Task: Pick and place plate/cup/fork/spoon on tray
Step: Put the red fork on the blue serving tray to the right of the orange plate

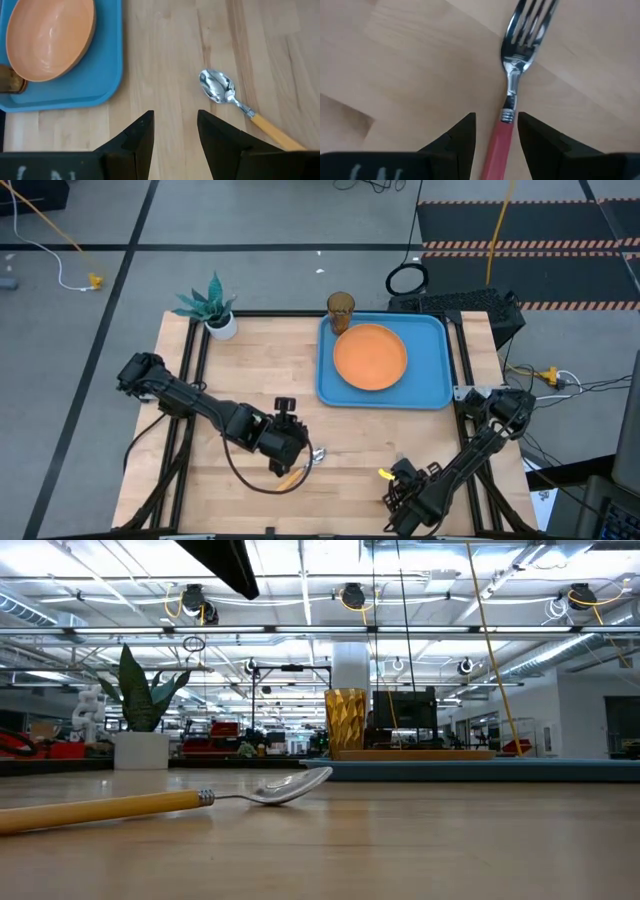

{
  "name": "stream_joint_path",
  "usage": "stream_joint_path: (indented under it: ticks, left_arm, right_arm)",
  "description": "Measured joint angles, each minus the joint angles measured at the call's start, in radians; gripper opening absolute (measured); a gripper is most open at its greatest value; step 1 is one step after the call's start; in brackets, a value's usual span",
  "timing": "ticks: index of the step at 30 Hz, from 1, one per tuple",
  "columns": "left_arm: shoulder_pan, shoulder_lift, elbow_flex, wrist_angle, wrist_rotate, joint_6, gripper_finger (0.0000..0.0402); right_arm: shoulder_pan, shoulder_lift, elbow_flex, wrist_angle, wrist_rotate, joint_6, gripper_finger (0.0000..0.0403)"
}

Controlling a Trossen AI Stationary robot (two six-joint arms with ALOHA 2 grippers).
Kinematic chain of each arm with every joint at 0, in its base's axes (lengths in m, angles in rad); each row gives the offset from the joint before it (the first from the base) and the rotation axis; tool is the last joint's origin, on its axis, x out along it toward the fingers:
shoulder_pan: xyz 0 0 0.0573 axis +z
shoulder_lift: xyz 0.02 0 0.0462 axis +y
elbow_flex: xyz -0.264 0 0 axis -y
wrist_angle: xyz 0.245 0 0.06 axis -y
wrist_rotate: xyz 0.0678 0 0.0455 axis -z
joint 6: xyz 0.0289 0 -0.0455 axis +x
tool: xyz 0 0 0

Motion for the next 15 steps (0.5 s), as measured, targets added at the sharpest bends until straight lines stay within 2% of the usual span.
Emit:
stream_joint_path:
  ticks: [7, 15]
  left_arm:
    - [0.000, 0.000, 0.000, 0.031, 0.000, 0.026, 0.0154]
    - [0.002, 0.000, 0.000, 0.032, 0.000, 0.031, 0.0154]
  right_arm:
    - [0.000, -0.004, -0.059, 0.058, 0.000, -0.004, 0.0139]
    - [0.000, -0.004, -0.065, 0.059, -0.001, -0.006, 0.0128]
